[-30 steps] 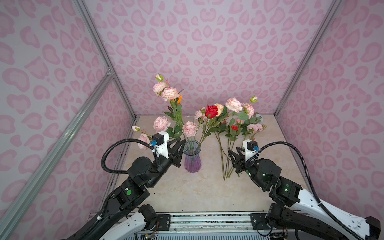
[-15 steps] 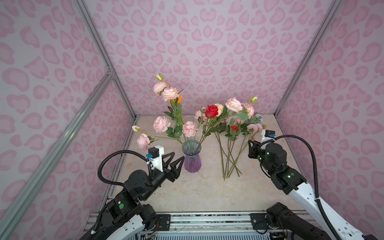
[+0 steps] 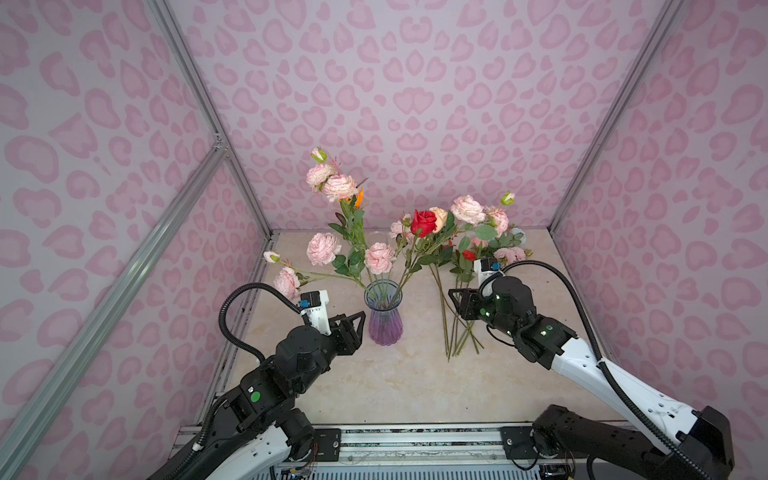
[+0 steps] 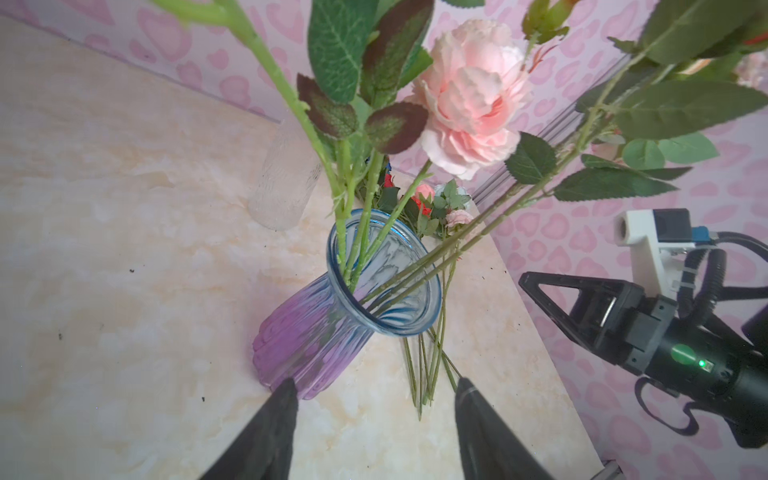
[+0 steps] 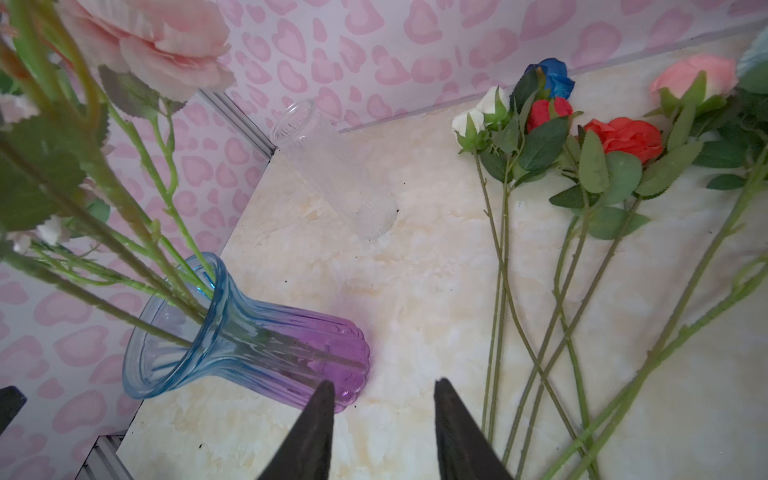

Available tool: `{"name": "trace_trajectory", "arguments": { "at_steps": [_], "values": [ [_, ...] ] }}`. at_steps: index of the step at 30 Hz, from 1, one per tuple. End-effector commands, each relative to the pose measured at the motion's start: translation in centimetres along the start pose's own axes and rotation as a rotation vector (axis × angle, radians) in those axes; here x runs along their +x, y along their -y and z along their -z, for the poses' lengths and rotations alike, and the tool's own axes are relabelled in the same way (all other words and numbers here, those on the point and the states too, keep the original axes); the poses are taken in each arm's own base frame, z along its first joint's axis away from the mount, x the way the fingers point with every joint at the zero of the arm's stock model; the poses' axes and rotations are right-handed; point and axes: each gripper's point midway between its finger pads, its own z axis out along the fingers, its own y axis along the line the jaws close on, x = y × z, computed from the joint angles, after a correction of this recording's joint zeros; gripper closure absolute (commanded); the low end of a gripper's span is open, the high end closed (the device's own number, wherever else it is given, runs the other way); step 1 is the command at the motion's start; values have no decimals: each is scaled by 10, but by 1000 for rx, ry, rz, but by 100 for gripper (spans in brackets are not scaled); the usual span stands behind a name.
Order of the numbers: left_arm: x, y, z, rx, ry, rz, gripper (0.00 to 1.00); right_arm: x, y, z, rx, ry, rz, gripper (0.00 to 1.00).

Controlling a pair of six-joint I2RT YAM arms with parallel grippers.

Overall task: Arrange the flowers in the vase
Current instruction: 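Reach right gripper toward the base of the purple vase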

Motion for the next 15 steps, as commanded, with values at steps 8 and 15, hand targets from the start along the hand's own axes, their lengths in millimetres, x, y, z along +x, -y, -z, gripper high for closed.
{"name": "trace_trajectory", "arguments": {
  "at_steps": [8,15],
  "values": [
    [48,-79,-13,-222,19,106,46,79,-25,-50,-178,-268,17,54],
    [59,-96,-12,-245,33,94,44,132,-21,-83,-182,-377,-37,58]
  ]
}}
